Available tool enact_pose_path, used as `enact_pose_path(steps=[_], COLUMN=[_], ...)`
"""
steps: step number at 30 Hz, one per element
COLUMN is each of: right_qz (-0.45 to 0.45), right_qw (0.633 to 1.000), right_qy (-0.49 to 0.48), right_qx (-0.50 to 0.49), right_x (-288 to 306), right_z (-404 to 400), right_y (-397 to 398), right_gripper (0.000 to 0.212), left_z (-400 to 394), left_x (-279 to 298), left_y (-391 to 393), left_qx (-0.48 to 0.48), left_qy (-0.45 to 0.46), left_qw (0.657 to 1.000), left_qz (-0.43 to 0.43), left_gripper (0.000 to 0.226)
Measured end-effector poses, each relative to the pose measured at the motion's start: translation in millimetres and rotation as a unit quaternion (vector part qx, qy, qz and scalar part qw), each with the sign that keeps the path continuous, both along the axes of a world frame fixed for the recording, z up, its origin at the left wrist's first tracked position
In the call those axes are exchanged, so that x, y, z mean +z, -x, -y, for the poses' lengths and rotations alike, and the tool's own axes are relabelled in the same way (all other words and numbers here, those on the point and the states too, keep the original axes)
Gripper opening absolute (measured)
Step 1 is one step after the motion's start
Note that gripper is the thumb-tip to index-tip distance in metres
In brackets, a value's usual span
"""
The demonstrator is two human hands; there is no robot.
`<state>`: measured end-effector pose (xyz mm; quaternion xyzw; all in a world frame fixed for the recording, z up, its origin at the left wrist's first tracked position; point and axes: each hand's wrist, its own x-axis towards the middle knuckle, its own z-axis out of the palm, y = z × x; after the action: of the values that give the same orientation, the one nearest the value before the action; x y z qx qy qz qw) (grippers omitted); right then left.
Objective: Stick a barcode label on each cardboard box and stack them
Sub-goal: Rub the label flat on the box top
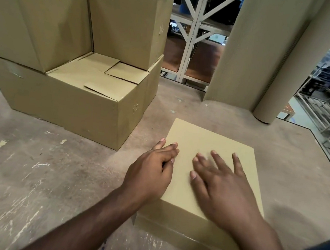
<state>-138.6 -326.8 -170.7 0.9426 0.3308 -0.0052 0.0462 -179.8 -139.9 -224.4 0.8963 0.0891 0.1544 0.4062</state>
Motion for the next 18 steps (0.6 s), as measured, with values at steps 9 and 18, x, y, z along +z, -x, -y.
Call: enact_pose_path(steps=[9, 18], right_qz=[0.011, -0.047], right_qw=[0.997, 0.997], right_qy=[0.067, 0.049], right_qx=[-0.040, -0.035], right_x=[10.4, 9.7], right_z=[-37.0, -17.1], right_y=[-11.8, -29.0], right_gripper=[0.080, 0.064], left_z=[-1.2, 0.0], left_x=[0.2, 4.2], left_y=[1.5, 2.1], left_qx=[-0.014, -0.020], left_qy=[-0.046, -0.027], left_qw=[0.999, 0.999], left_qz=[-0.015, -0.020], left_gripper=[0.041, 0.040])
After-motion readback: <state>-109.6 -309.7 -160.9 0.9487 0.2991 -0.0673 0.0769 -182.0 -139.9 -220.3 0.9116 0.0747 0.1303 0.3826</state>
